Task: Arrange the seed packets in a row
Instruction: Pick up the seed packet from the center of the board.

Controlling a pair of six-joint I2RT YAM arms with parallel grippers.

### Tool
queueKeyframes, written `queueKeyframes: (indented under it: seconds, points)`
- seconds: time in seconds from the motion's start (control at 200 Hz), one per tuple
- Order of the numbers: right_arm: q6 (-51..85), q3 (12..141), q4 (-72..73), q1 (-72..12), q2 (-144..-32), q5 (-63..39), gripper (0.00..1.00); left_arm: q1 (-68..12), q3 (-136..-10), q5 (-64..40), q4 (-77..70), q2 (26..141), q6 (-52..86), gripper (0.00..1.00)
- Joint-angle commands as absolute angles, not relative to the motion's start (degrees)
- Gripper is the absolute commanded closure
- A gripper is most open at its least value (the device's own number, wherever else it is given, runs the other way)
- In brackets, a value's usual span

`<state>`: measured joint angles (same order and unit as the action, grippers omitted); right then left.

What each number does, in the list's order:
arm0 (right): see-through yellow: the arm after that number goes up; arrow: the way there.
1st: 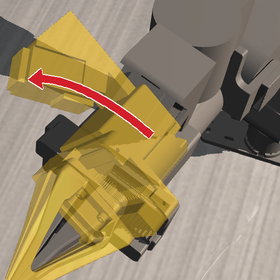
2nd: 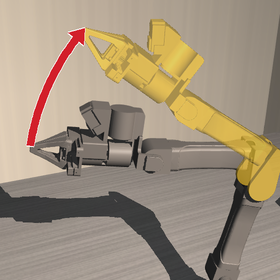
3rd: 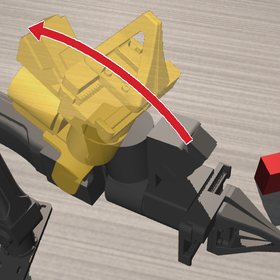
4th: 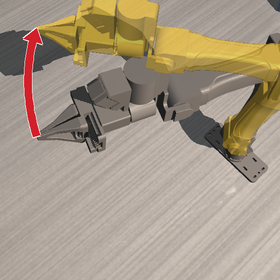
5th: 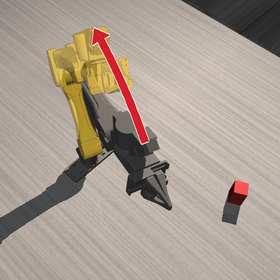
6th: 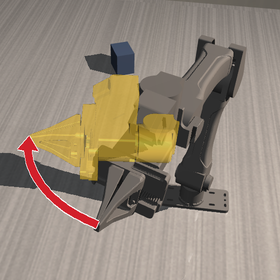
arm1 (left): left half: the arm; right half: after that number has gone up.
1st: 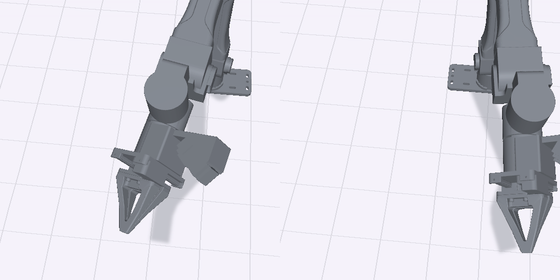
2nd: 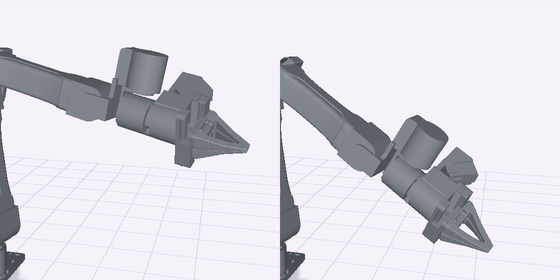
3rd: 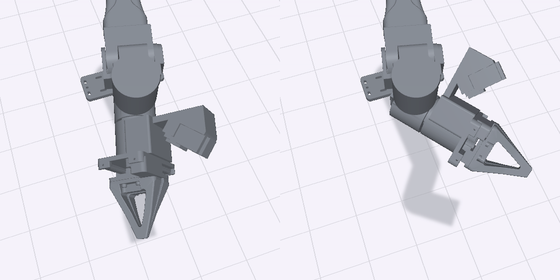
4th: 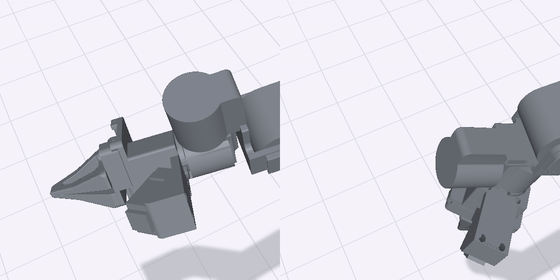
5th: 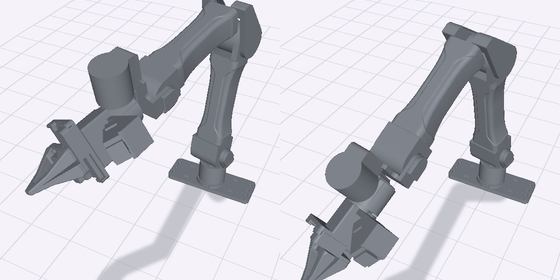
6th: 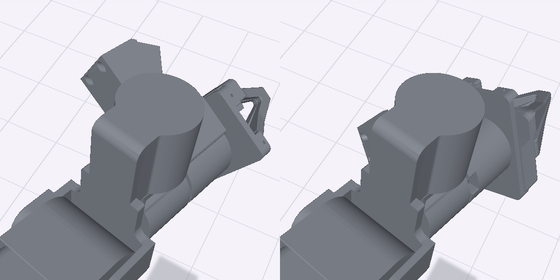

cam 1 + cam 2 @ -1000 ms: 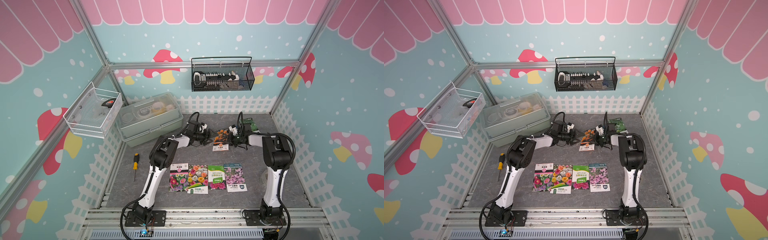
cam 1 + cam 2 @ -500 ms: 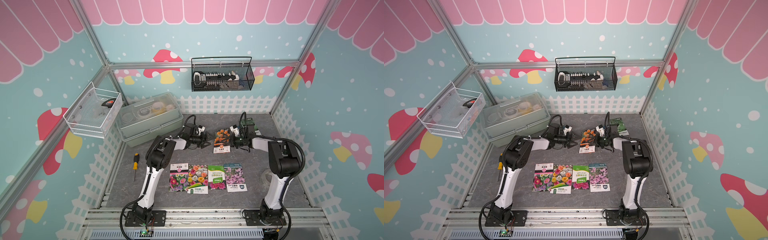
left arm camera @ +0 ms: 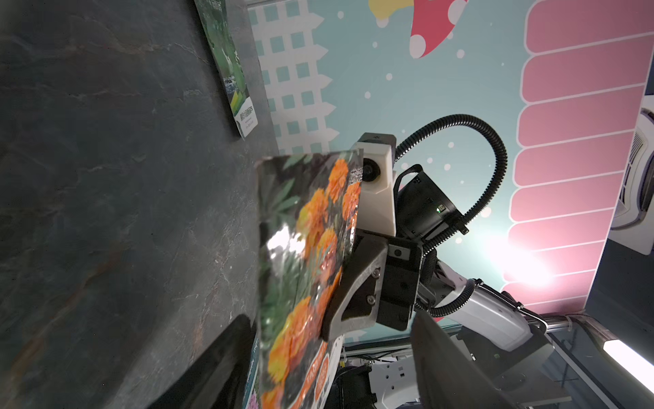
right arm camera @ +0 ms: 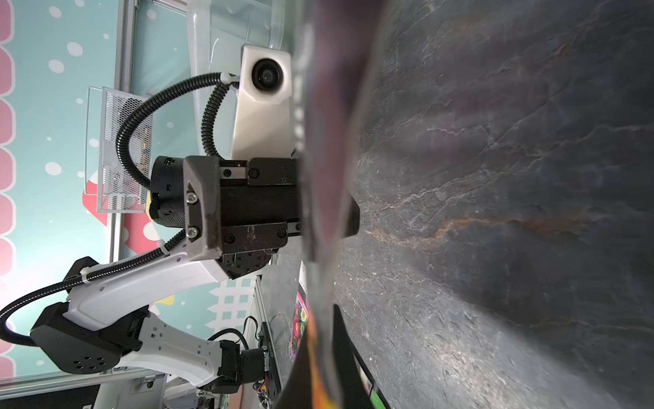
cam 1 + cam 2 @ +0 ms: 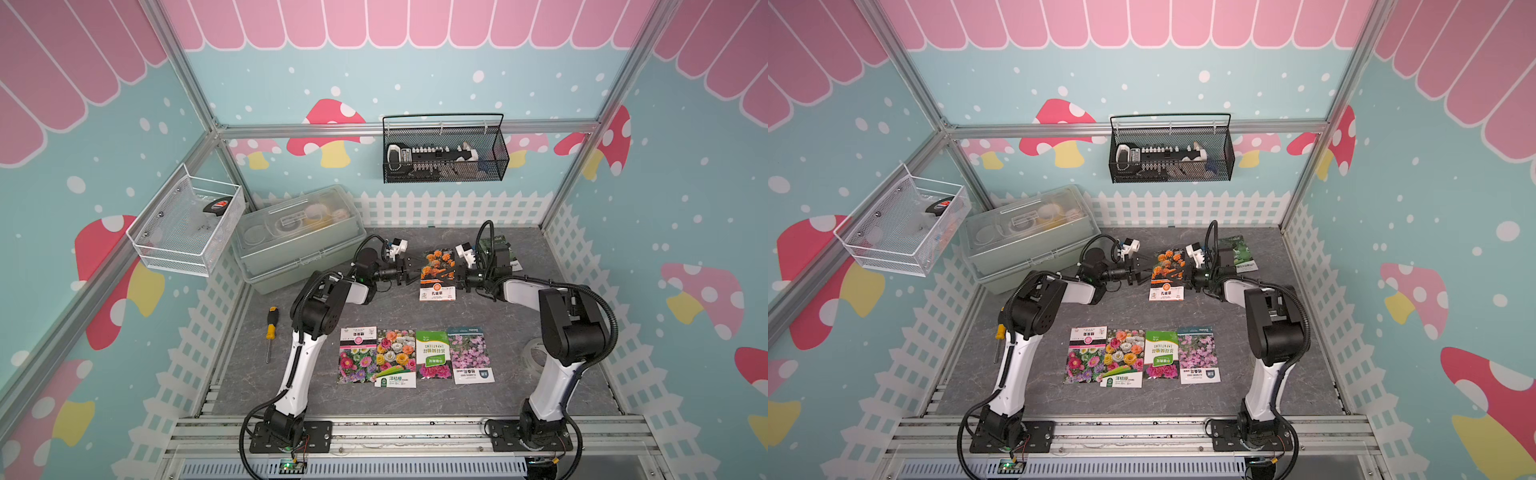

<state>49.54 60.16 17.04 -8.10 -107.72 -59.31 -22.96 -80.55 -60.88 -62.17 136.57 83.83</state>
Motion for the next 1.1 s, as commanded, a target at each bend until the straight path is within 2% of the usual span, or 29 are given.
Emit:
queueKeyframes:
  seconds: [0.0, 0.225, 0.395, 0.47, 0.58, 0.666, 0.776, 0.821, 0.971, 1.096]
  points:
    - [52.2, 59.6, 21.6, -8.8, -108.0, -61.3, 1.0, -23.2, -82.2, -61.5, -62.7, 137.5, 84.2, 0.41]
    - [54.8, 58.7, 25.4, -9.1, -108.2, -61.5, 1.0, -25.8, -83.3, -61.7, -62.3, 137.2, 84.4, 0.67]
    - [55.3, 58.8, 26.2, -9.1, -108.3, -61.8, 1.0, -26.4, -83.7, -61.6, -61.7, 136.6, 84.4, 0.93]
    - [55.4, 58.7, 26.3, -9.1, -108.0, -61.8, 1.0, -26.4, -83.5, -61.6, -61.7, 136.1, 84.6, 1.0]
    - [54.8, 58.5, 25.4, -9.1, -107.6, -61.1, 1.0, -26.0, -83.1, -61.5, -61.3, 135.1, 84.7, 1.0]
    - [54.2, 58.4, 24.4, -9.1, -107.4, -60.6, 0.92, -25.6, -82.6, -61.6, -61.1, 134.2, 84.7, 1.0]
    - [54.1, 58.1, 24.0, -9.1, -107.0, -60.2, 0.65, -25.3, -82.2, -61.8, -60.3, 132.9, 84.2, 1.0]
    - [53.9, 58.2, 23.6, -9.1, -106.8, -60.0, 0.59, -25.3, -82.1, -61.9, -59.8, 132.4, 83.8, 1.0]
    - [53.8, 58.3, 23.1, -9.0, -106.4, -59.7, 0.51, -25.3, -82.0, -62.0, -55.2, 131.0, 81.1, 1.0]
    - [53.4, 58.1, 22.0, -8.7, -105.9, -58.9, 0.54, -25.5, -82.2, -62.4, -54.9, 130.8, 81.0, 1.0]
